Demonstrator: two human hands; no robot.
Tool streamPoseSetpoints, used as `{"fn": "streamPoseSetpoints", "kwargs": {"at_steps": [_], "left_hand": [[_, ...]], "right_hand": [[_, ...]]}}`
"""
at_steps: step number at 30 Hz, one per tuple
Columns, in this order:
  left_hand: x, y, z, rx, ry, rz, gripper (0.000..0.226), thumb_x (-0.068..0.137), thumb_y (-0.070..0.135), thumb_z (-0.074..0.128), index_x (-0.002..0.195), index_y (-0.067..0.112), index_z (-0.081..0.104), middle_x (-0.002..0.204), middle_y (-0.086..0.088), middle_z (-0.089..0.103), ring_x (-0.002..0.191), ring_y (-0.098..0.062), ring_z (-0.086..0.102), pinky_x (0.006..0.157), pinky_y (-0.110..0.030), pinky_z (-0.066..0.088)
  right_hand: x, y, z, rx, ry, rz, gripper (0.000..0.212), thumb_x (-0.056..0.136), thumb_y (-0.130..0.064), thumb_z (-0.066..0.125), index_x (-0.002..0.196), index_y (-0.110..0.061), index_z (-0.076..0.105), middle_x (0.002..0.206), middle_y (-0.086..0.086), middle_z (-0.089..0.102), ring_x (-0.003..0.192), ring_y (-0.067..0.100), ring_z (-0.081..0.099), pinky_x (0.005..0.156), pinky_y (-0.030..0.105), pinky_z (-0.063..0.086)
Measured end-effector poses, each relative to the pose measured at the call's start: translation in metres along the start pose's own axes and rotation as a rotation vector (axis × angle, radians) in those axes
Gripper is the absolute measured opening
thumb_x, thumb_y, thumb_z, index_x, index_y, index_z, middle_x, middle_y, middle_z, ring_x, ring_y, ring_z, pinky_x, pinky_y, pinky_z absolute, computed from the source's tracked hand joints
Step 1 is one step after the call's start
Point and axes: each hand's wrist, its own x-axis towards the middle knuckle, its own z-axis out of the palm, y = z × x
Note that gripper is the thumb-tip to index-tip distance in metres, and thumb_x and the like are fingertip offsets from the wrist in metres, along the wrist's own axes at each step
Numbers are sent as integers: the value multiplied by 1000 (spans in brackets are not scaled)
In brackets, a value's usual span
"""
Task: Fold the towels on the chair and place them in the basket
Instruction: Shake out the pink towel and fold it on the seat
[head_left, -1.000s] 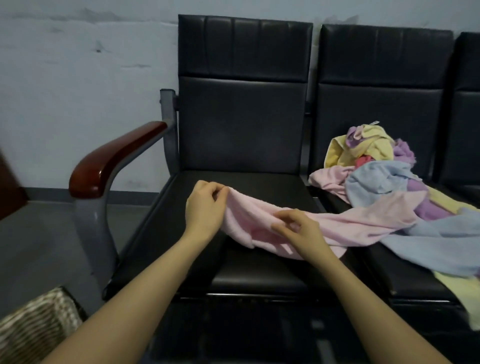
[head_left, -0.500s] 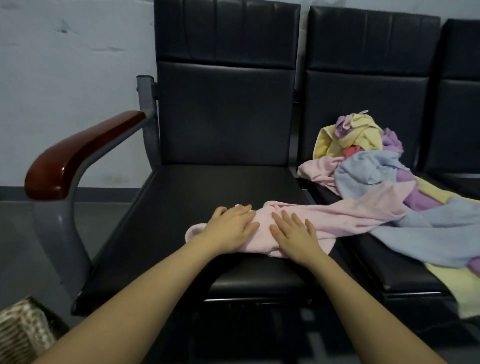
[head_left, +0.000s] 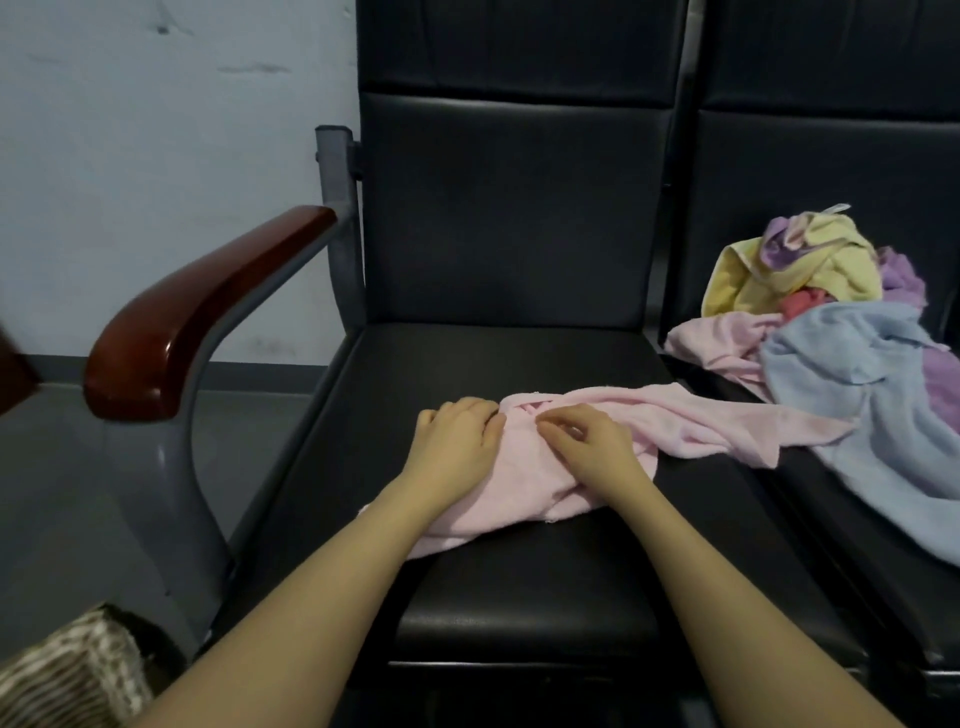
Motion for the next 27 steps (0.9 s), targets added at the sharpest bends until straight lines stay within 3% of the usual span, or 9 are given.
{"fn": "streamPoseSetpoints", "kwargs": {"at_steps": [3,5,8,11,15,21,25,27], "left_hand": [[13,1,5,-66,28,-14,36,103,29,33,131,20,53,137,5,50,124,-15,44,100,-31,23],[24,4,10,-106,26,-33,37,102,30,34,135,22,50,143,6,46,130,-15,40,103,-32,21],[38,11,18,-154,2,-59,39,102,32,35,139,24,46,148,6,41,134,-15,36,105,-32,19],[48,20,26,-163,-52,-72,43,102,34,34,143,22,39,149,2,40,136,-17,35,106,-33,19],[54,27,33,-161,-91,-136,45,101,34,37,143,19,36,139,-3,52,128,-24,44,103,-34,22],[51,27,31,-211,51,-144,39,96,28,51,133,18,51,130,-3,59,120,-24,50,96,-31,28],[45,26,22,-387,121,-148,32,91,27,59,122,19,62,118,0,66,115,-23,54,103,-34,36],[41,26,17,-485,114,-134,30,88,25,62,118,20,65,113,3,67,113,-21,56,102,-39,42]], "right_hand": [[-1,2,-2,-5,-18,2,12,91,-30,60,89,-36,70,104,-7,65,101,16,58,96,38,36],[-6,3,-8,-9,-5,-17,17,88,-25,63,75,-36,63,94,-9,62,99,17,54,90,34,30],[-15,7,-22,-41,56,-82,25,89,-21,61,71,-38,55,92,-10,59,97,12,49,86,30,20],[-30,15,-42,11,68,-114,23,91,-20,60,74,-36,55,87,-13,60,92,6,50,91,29,19],[-42,26,-54,-61,-12,-91,13,93,-23,58,81,-28,61,81,-16,60,87,0,51,91,27,17],[-29,17,-38,41,226,164,22,91,-45,56,94,-23,59,66,-9,58,76,5,52,92,31,21],[-17,2,-29,26,253,250,37,88,-54,55,105,-22,54,78,-8,63,91,13,53,99,38,20],[-13,-4,-26,41,246,248,31,87,-49,57,105,-24,52,79,-8,64,94,16,54,95,37,20]]}}
